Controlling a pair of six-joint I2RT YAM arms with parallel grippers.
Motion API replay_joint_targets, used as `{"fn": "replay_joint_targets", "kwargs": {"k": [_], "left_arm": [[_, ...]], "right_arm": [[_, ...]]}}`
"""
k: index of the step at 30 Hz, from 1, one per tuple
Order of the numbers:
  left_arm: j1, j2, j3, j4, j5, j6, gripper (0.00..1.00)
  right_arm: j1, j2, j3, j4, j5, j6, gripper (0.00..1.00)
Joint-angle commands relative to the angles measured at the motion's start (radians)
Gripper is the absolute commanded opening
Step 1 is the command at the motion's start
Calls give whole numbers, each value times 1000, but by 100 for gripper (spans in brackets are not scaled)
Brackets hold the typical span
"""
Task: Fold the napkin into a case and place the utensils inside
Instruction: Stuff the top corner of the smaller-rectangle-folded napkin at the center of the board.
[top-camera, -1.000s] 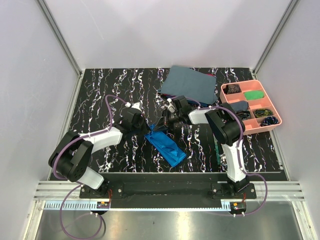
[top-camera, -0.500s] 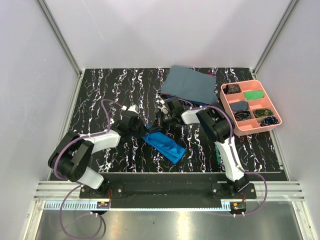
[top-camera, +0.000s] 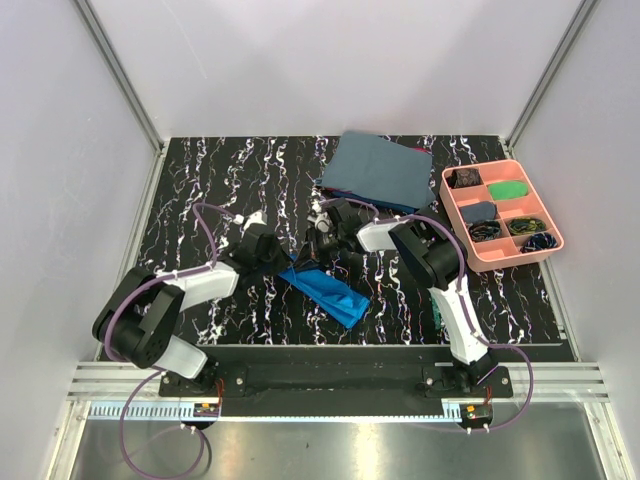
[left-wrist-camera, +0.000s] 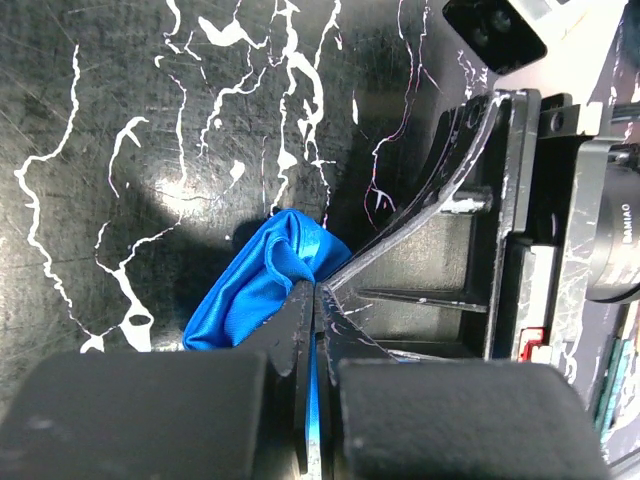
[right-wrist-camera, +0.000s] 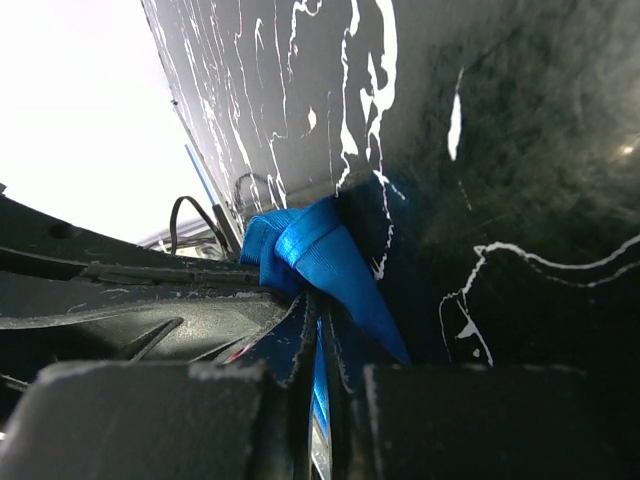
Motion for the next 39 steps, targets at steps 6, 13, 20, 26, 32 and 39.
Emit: {"fn": "replay_joint_targets", "kwargs": {"k": [6, 13, 20, 26, 32, 39], "left_arm": [[2, 54, -25, 106, -69, -51, 0], [3, 23, -62, 105, -72, -26, 0], [3, 55, -66, 119, -54, -25, 0], [3, 33, -76, 119, -51, -16, 0], [3, 0, -88, 109, -54, -11, 0], [0, -47, -99, 109, -48, -11, 0]], "right_arm": [[35, -47, -6, -18, -24, -10, 17], [9, -115, -47, -58, -1, -30, 29], [-17, -127, -84, -57, -3, -45, 35], [-54, -195, -132, -58, 5, -50, 36], [-74, -202, -147, -48, -3, -51, 34], [-77, -141, -84, -38, -12, -53, 12]]}}
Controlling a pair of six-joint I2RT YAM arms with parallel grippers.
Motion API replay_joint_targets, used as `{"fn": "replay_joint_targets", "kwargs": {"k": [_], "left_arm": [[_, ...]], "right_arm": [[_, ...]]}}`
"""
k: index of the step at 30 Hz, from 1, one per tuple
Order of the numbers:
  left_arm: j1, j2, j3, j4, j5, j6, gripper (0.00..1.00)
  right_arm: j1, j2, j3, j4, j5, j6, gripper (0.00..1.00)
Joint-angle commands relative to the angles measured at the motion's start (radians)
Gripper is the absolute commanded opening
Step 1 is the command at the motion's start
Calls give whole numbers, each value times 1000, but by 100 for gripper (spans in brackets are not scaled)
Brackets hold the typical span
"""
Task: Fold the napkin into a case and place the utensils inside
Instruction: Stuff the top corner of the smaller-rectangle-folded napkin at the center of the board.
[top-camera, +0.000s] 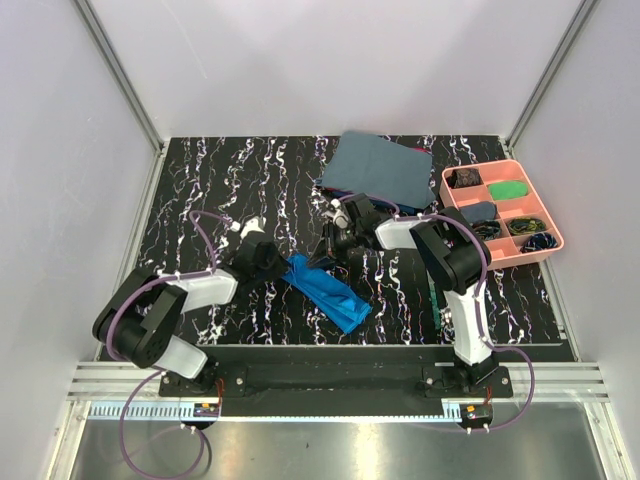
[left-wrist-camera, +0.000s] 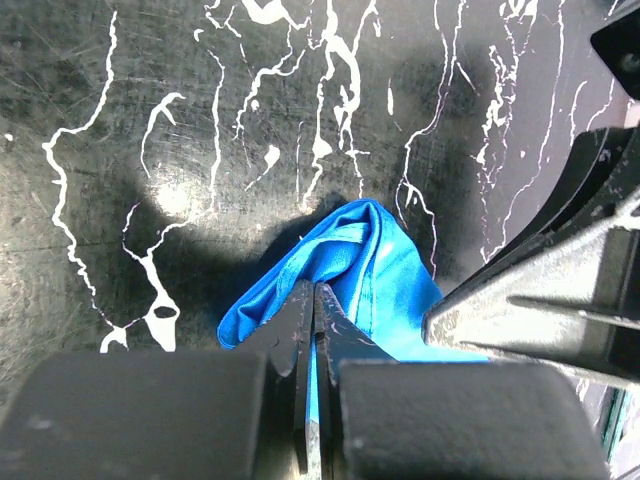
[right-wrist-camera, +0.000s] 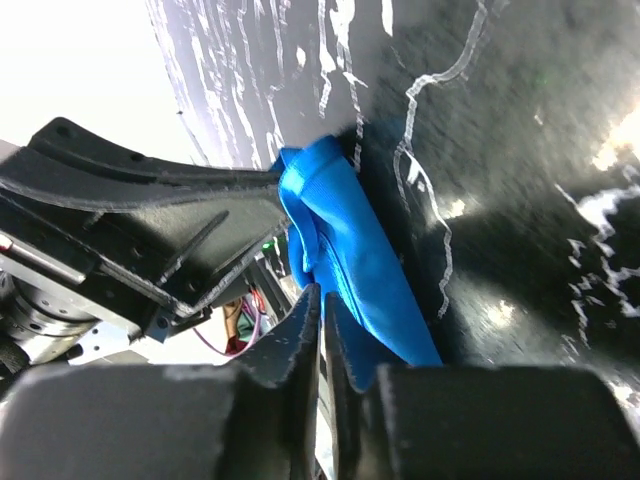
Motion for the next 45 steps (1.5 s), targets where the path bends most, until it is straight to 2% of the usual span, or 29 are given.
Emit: {"fn": "replay_joint_targets", "kwargs": {"k": [1, 7, 20, 30, 32, 36, 39, 42, 45], "left_arm": [[-1, -56, -13, 13, -24, 21, 0], [-14, -109, -22, 33, -26, 25, 0], [-32, -99, -1, 34, -21, 25, 0], [-55, -101, -2, 54, -15, 17, 0], [-47, -96, -22, 83, 5, 22, 0], [-27, -64, -13, 111, 54, 44, 0], [-29, -58, -37, 172, 57, 31, 0], [-29, -40, -27, 149, 20, 43, 0], [-27, -32, -25, 148, -17, 56, 0]], "right_arm": [[2, 17, 71, 12, -24, -12, 10], [16, 52, 91, 16, -26, -6, 6], [71, 72, 104, 56, -38, 33, 4], [93, 151, 136, 199, -70, 129, 4], [93, 184, 163, 197, -95, 126, 5], [94, 188, 246, 57, -128, -5, 7], [91, 200, 263, 44, -141, -22, 7], [86, 149, 179, 167, -127, 51, 7], [73, 112, 151, 198, -121, 90, 8]]}}
